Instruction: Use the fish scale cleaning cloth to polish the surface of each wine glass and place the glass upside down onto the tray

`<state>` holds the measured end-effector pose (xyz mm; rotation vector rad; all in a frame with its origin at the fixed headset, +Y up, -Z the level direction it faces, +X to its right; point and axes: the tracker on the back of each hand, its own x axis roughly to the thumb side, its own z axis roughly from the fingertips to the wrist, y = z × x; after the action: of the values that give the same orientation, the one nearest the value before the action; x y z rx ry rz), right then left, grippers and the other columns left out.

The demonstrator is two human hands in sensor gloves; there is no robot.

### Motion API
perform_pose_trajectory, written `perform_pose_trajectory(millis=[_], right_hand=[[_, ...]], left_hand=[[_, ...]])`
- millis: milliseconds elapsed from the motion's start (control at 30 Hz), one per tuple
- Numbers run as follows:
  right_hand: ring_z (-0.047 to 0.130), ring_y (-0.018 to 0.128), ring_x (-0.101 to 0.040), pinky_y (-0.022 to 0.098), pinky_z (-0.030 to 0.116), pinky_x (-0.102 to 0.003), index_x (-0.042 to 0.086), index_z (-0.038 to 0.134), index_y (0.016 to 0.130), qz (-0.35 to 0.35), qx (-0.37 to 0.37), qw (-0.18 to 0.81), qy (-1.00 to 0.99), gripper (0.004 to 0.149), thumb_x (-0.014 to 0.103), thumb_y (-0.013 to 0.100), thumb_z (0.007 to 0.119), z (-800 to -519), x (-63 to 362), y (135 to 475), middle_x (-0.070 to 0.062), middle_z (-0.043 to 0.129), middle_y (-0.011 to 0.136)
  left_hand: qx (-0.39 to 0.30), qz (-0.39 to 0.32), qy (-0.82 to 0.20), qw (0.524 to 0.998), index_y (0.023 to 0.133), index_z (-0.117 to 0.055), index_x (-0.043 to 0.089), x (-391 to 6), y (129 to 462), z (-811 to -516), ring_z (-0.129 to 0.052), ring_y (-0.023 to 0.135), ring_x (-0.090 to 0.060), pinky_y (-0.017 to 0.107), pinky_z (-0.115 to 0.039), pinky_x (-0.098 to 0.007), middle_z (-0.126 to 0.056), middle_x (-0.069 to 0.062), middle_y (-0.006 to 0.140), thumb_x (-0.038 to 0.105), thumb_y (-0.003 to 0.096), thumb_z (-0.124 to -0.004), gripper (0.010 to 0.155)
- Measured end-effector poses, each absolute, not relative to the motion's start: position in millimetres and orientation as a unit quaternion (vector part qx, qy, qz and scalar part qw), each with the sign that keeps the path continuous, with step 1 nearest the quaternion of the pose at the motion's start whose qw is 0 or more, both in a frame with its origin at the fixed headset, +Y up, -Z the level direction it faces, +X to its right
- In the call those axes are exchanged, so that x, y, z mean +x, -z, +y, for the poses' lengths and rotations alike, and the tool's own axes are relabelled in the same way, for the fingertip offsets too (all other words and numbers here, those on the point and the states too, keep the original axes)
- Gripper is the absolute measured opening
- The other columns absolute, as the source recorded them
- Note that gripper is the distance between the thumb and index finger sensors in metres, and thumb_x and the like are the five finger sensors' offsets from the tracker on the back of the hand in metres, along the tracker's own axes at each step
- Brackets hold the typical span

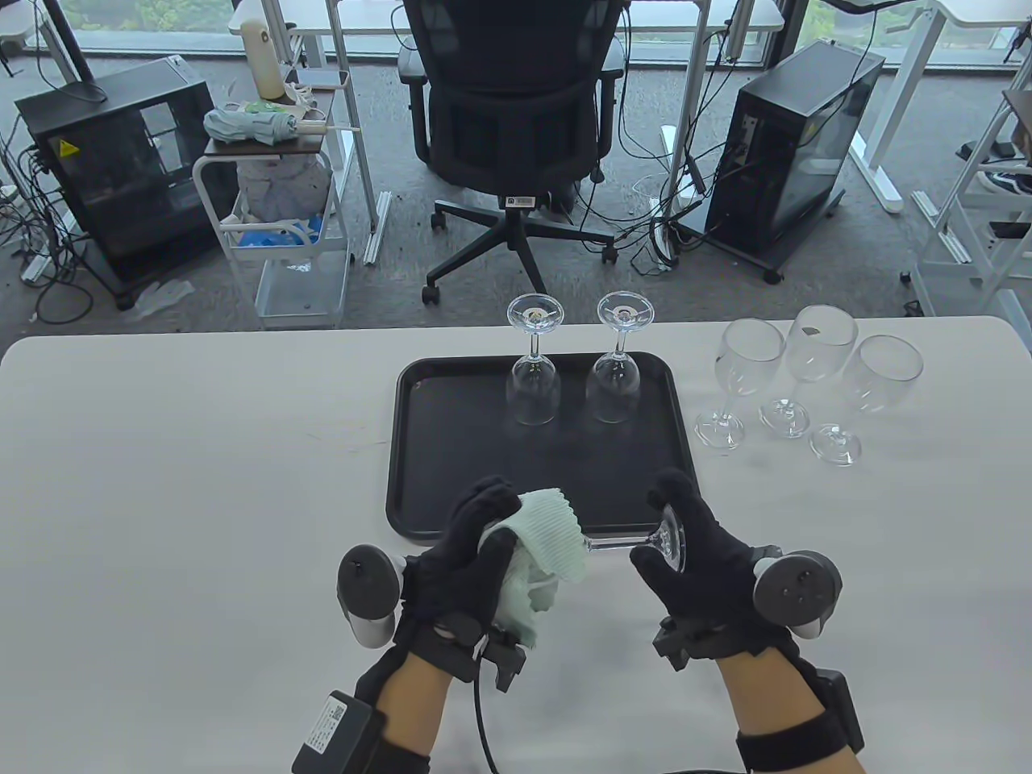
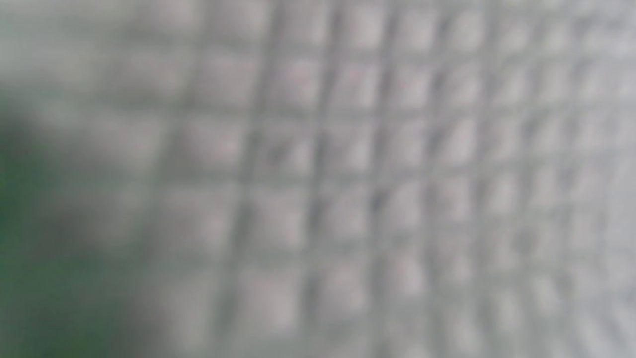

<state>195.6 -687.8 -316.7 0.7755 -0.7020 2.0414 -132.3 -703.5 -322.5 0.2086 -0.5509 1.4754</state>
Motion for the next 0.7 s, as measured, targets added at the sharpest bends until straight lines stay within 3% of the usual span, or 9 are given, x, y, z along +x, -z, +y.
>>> perform_pose_trajectory(millis=[67,167,233,333,400,533,600,700], right_hand=[[0.093,0.06,-0.031,0.04,0.09,-0.043,0.042,0.023,0.107,-0.311,0.322,0.379,-0.81,0.091,0.069,0.043,0.081,-685.3,195.9,314.5,-0.015,0.053,0.108],[0.092,0.058,-0.033,0.038,0.09,-0.044,0.044,0.031,0.107,-0.309,0.301,0.427,-0.794,0.083,0.065,0.045,0.082,-686.2,196.9,314.5,-0.016,0.062,0.102],[0.092,0.052,-0.03,0.033,0.088,-0.04,0.042,0.038,0.107,-0.268,0.281,0.474,-0.79,0.076,0.066,0.047,0.078,-688.8,197.5,318.2,-0.017,0.065,0.097],[0.093,0.046,-0.03,0.027,0.088,-0.04,0.035,0.043,0.109,-0.164,0.239,0.537,-0.792,0.077,0.071,0.048,0.073,-692.3,197.7,323.0,-0.021,0.07,0.093],[0.092,0.05,-0.033,0.031,0.087,-0.043,0.034,0.039,0.11,-0.179,0.257,0.519,-0.796,0.079,0.07,0.049,0.074,-691.6,197.0,322.0,-0.021,0.066,0.097],[0.092,0.06,-0.034,0.039,0.089,-0.046,0.032,0.024,0.108,-0.277,0.322,0.398,-0.813,0.092,0.068,0.045,0.08,-686.3,192.8,316.2,-0.017,0.055,0.106],[0.092,0.061,-0.033,0.04,0.09,-0.045,0.032,0.024,0.108,-0.305,0.322,0.375,-0.814,0.091,0.068,0.045,0.08,-685.2,192.7,313.9,-0.016,0.056,0.106],[0.091,0.057,-0.033,0.037,0.087,-0.043,0.034,0.037,0.108,-0.257,0.284,0.457,-0.803,0.074,0.064,0.05,0.073,-689.9,195.8,318.7,-0.017,0.062,0.1]], left_hand=[[0.055,-0.234,-0.692,0.68,0.105,-0.059,0.037,-132.1,323.2,-706.8,-0.066,0.1,-0.037,0.053,-0.082,-0.056,-0.052,-0.002,0.116,0.069,0.0551,-0.066,0.059],[0.064,-0.241,-0.687,0.683,0.105,-0.058,0.038,-128.4,321.4,-705.3,-0.065,0.1,-0.037,0.054,-0.082,-0.056,-0.05,-0.002,0.117,0.07,0.0553,-0.065,0.06],[0.083,-0.248,-0.676,0.689,0.105,-0.058,0.038,-127.1,319.3,-702.6,-0.066,0.1,-0.036,0.053,-0.083,-0.055,-0.05,-0.002,0.116,0.07,0.0538,-0.065,0.061],[0.134,-0.269,-0.639,0.708,0.104,-0.058,0.038,-128.7,317.1,-697.6,-0.064,0.101,-0.036,0.055,-0.081,-0.056,-0.049,-0.001,0.116,0.07,0.0526,-0.066,0.061],[0.129,-0.267,-0.645,0.704,0.103,-0.06,0.038,-129.9,318.1,-697.2,-0.067,0.099,-0.036,0.053,-0.082,-0.056,-0.052,-0.001,0.115,0.069,0.0524,-0.067,0.06],[0.083,-0.233,-0.674,0.696,0.104,-0.061,0.036,-135.1,321.8,-701.0,-0.069,0.098,-0.037,0.051,-0.084,-0.056,-0.054,-0.003,0.115,0.069,0.0543,-0.066,0.06],[0.059,-0.237,-0.685,0.686,0.105,-0.059,0.036,-134.8,322.9,-703.9,-0.067,0.099,-0.038,0.053,-0.082,-0.057,-0.052,-0.003,0.116,0.069,0.0555,-0.065,0.06],[0.07,-0.233,-0.681,0.691,0.106,-0.058,0.037,-129.6,321.0,-704.5,-0.066,0.099,-0.038,0.053,-0.083,-0.056,-0.052,-0.003,0.116,0.069,0.0553,-0.063,0.06]])
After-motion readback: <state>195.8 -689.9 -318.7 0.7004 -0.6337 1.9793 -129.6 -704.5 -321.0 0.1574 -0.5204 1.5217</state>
